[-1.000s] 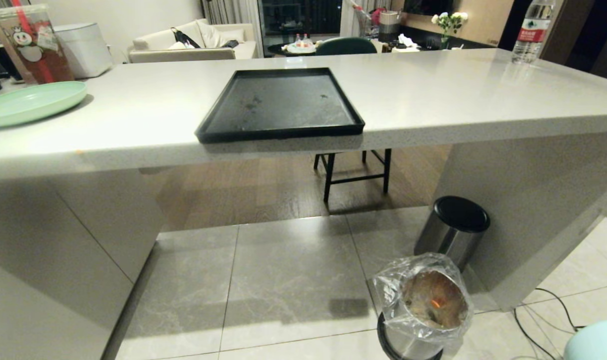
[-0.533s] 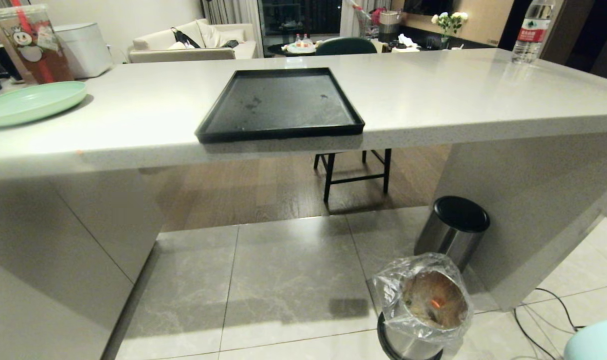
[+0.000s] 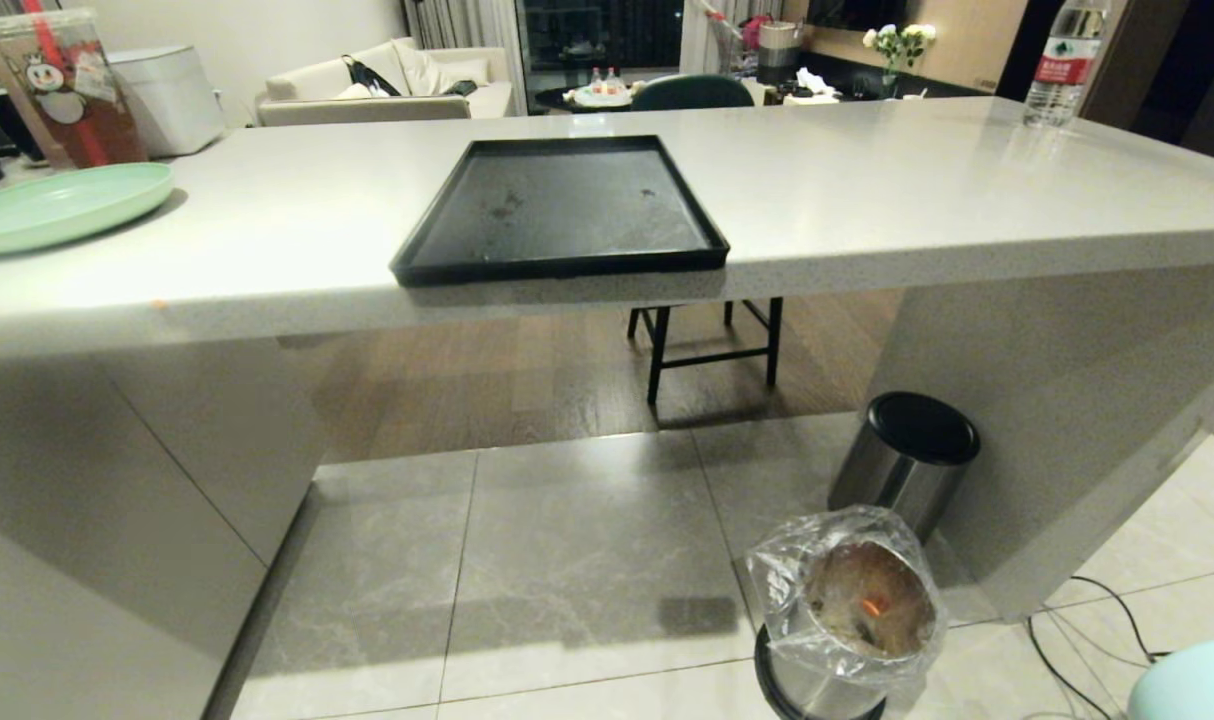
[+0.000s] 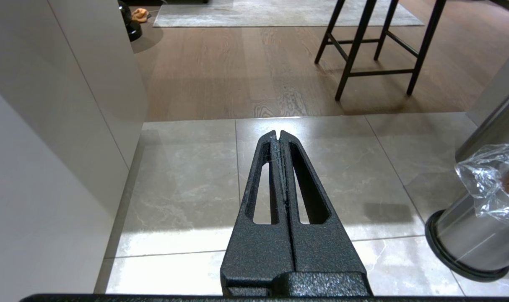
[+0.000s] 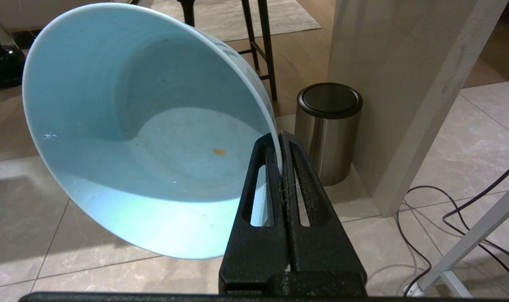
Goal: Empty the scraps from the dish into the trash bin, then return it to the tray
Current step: Put the bowl back to the table
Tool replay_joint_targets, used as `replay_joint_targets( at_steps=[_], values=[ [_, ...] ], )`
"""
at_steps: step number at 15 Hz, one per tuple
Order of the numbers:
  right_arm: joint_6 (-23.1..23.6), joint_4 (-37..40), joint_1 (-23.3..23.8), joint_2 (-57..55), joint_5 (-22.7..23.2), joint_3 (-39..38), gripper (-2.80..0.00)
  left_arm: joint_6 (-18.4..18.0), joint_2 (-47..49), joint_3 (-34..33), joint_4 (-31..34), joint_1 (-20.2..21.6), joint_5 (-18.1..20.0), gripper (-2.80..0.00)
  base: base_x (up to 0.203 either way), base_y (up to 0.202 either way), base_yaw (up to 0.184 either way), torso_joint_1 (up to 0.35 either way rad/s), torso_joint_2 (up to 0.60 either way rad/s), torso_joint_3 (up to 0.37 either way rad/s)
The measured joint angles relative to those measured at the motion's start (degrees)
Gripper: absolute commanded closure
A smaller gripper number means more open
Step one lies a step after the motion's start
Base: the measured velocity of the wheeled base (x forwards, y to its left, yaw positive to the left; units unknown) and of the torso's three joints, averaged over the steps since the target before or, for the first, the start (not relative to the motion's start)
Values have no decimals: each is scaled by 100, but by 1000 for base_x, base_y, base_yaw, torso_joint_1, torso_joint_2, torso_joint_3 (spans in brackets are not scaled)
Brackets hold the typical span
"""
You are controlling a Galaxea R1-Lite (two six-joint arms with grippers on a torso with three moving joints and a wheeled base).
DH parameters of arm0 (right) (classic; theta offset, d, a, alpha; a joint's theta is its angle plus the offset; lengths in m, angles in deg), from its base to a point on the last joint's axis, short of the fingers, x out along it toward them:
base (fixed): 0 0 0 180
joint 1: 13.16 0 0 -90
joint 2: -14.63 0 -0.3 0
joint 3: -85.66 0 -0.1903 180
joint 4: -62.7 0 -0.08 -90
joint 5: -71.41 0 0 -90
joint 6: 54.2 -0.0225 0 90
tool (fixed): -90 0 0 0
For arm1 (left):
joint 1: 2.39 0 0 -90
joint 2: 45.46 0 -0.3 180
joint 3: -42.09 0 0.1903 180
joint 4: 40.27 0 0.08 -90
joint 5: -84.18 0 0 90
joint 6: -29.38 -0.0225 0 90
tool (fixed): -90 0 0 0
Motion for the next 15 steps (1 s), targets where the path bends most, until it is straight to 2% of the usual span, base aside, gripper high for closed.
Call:
replay_joint_targets(
  at_steps=[10,15],
  values=[
    [5,2,0,0,2,0,0,-2,0,0,1,0,0,0,0,0,0,0,0,0],
    [107,9,5,0,3,0,0,-1,0,0,2,0,1,0,0,0,0,-11,-298,-312]
  ],
)
